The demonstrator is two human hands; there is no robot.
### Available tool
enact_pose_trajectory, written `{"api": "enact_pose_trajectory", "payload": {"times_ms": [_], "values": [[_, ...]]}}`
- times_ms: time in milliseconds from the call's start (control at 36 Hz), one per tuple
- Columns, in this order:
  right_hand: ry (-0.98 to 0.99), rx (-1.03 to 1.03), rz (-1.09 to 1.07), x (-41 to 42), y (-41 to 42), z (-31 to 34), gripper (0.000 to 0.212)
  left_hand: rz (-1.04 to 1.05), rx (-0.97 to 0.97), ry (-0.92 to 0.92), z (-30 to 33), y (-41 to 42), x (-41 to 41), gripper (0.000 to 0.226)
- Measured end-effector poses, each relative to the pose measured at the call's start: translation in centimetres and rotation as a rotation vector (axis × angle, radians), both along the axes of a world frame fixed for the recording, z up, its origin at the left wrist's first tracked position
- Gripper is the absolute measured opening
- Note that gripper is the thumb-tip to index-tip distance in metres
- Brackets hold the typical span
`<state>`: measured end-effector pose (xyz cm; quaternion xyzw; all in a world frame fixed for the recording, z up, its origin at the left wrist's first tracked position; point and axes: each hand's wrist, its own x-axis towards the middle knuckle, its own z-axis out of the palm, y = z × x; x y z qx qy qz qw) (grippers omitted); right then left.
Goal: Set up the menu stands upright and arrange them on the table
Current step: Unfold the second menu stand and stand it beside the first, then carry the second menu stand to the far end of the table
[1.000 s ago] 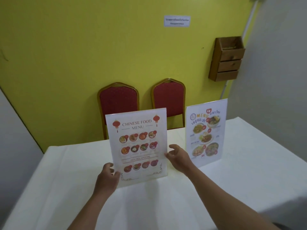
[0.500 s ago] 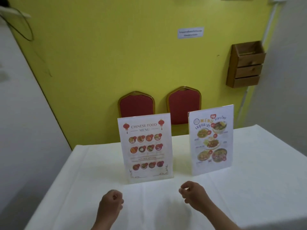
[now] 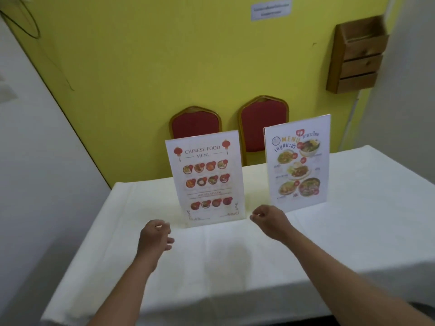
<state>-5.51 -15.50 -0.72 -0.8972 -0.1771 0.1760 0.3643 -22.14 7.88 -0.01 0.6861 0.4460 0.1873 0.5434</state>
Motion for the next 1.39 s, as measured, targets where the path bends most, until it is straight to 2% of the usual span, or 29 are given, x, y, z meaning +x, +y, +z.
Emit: {"api": "enact_pose_trajectory", "payload": {"times_ms": [83, 139, 306, 500, 722, 833, 1167, 1389], "values": [[0.005, 0.004, -0.008, 0.9, 0.8, 0.6, 0.041, 0.029, -0.076, -0.014, 0.7, 0.5, 1.2, 0.039], [0.006, 0.001, 0.0, 1.5, 1.6, 0.9, 0.05, 0.024, -0.053, 0.007, 0.9, 0.8, 2.0, 0.046], [0.047, 0.043, -0.005, 3.2, 4.2, 1.6, 0.062, 0.006, -0.001, 0.053, 1.5, 1.9, 4.5, 0.048], [0.032, 0.172, -0.036, 4.6, 7.0, 2.4, 0.046, -0.08, 0.043, 0.062, 0.7, 4.1, 7.5, 0.05], [0.017, 0.197, -0.089, 6.2, 8.2, 1.0, 0.031, -0.165, 0.125, 0.063, 0.1, 4.5, 9.8, 0.026], [0.0, 0.199, -0.079, 6.9, 8.2, 0.2, 0.015, -0.168, 0.194, 0.112, -0.3, 4.8, 10.2, 0.02], [-0.096, 0.216, 0.021, 7.3, 8.3, -0.1, 0.017, -0.154, 0.302, 0.083, 0.1, 5.7, 9.1, 0.017], [-0.135, 0.199, 0.104, 6.7, 14.1, 1.8, 0.021, -0.106, 0.356, 0.065, 2.5, 10.6, 6.4, 0.02]]}}
